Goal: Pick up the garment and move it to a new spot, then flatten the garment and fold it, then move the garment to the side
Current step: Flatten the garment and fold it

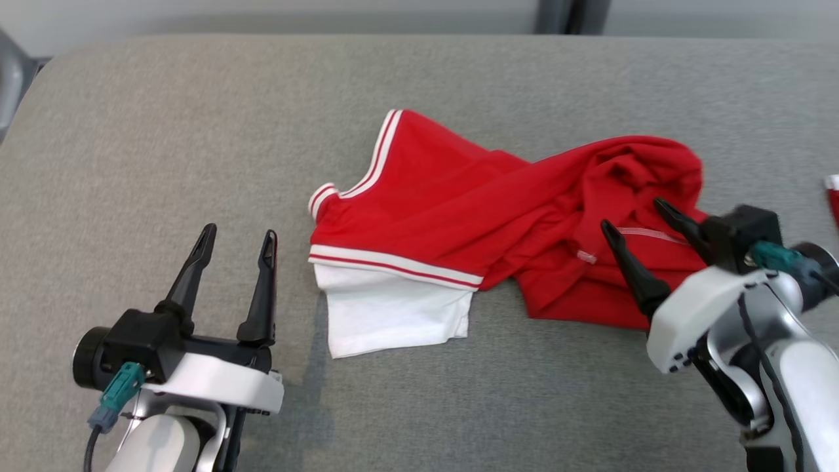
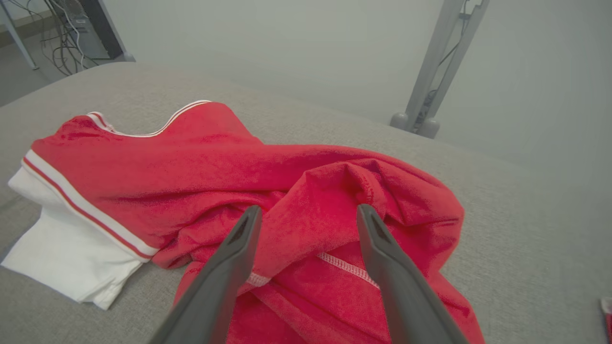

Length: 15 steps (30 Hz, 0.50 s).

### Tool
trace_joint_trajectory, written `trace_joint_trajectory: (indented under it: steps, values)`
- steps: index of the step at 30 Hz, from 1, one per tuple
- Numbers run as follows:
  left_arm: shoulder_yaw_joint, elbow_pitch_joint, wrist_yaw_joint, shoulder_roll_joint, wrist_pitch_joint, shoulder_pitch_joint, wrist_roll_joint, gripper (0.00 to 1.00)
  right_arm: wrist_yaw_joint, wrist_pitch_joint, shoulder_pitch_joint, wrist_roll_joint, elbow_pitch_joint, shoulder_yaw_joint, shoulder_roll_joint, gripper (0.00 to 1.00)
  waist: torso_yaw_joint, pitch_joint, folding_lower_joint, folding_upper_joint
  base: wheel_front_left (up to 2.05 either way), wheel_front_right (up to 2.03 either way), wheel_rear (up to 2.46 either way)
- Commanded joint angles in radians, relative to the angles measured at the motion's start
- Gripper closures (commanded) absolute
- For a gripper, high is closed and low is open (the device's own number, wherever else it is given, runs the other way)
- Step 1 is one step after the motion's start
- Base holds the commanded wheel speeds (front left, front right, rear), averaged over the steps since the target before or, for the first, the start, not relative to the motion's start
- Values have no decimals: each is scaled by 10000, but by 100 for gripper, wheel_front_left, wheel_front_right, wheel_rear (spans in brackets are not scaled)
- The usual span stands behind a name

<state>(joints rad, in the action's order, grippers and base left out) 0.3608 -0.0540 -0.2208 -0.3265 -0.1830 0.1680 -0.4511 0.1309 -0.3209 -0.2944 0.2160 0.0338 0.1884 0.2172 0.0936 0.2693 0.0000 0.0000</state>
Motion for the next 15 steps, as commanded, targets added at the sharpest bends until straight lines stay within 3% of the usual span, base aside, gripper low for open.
trace_joint_trajectory:
  steps: [1,7,8,9,11,15]
  values:
    - [43,131,99,30,-95,258,21,0,-2,-204,-363,77,-275,172,182,0,421,438,0,0,0,0,0]
    - [173,594,289,260,-341,663,9,0,-2,-805,-1392,263,-1418,774,411,0,744,877,0,0,0,0,0]
    - [181,661,330,292,-380,721,8,0,-2,-846,-1482,284,-1528,801,428,21,763,913,0,0,0,0,0]
    - [170,727,352,305,-424,760,2,0,-2,-875,-1520,346,-1595,788,399,58,763,941,0,0,0,0,0]
    - [131,844,353,324,-475,835,-2,0,-2,-929,-1475,340,-1652,623,417,100,714,985,0,0,0,0,0]
    - [72,1027,417,349,-561,938,10,0,-2,-788,-997,382,-1321,-47,272,100,504,982,0,0,0,0,0]
